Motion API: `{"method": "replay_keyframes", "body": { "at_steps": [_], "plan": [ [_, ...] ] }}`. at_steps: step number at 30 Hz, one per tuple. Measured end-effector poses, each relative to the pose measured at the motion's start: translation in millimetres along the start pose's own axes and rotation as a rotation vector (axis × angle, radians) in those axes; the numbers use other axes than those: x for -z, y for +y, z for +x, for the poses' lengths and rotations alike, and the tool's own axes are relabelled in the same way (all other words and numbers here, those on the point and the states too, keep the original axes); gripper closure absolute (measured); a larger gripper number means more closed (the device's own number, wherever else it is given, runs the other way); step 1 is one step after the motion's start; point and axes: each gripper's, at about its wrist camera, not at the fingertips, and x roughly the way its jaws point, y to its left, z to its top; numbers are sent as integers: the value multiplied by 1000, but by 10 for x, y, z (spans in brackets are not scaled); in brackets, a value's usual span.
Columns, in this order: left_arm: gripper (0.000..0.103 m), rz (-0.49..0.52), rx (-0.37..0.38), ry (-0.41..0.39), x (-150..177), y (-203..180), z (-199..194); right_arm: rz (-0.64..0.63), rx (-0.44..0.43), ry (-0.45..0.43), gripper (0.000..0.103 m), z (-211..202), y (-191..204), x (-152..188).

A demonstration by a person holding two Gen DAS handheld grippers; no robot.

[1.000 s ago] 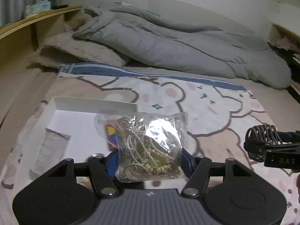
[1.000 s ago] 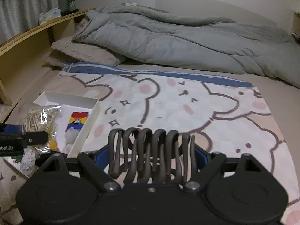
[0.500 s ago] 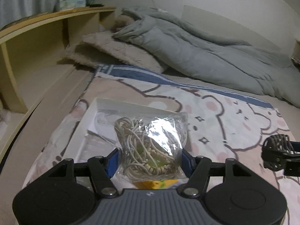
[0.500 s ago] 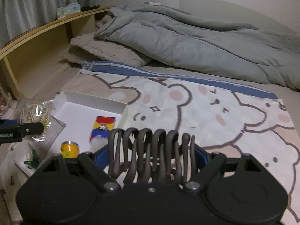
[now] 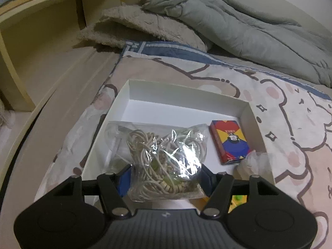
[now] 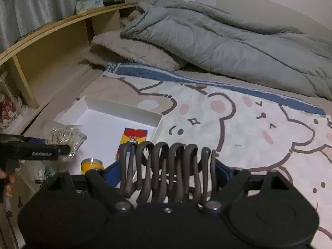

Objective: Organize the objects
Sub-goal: 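Lift the rubber-band bag and claw clip and carry both over the white box, then open the left gripper to drop the bag while the right releases the claw clip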

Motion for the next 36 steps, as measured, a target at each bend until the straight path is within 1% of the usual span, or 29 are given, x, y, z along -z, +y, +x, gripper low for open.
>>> {"method": "replay_keyframes", "body": {
  "at_steps": [8, 10, 14, 16, 18, 20, 23, 26, 29, 30, 32, 35, 36],
  "plan": [
    [38, -33, 16, -3, -116, -7, 347, -2, -10, 29, 15, 154, 12, 8],
    [38, -31, 24, 8, -144, -45, 443, -11, -5, 34, 15, 195, 15, 12],
    [38, -3, 54, 77, -129, -118, 617, -13, 4, 48, 15, 287, -11, 7],
    [38, 24, 77, 104, -95, -155, 646, -12, 6, 59, 15, 337, -23, 7],
    [38, 47, 84, 118, -65, -172, 650, -11, 7, 67, 15, 386, -34, 2],
    [38, 59, 114, 154, -21, -171, 665, -15, 0, 74, 15, 434, -21, -20],
    [38, 115, 151, 169, 40, -211, 631, -32, -27, 66, 15, 481, 34, -88],
    [37, 131, 149, 180, 78, -213, 598, -65, -52, 50, 15, 546, 149, -198],
    [34, 102, 146, 181, 94, -153, 577, -62, -80, 46, 15, 682, 296, -333],
    [28, 95, 141, 182, 88, -138, 568, -49, -95, 51, 14, 753, 347, -384],
    [22, 79, 141, 172, 66, -101, 526, -10, -134, 62, 14, 929, 451, -483],
    [14, 47, 161, 135, 23, -27, 416, 25, -158, 76, 14, 1184, 634, -603],
    [13, 36, 167, 122, 12, -4, 379, 35, -162, 81, 14, 1277, 696, -641]
  ]
}}
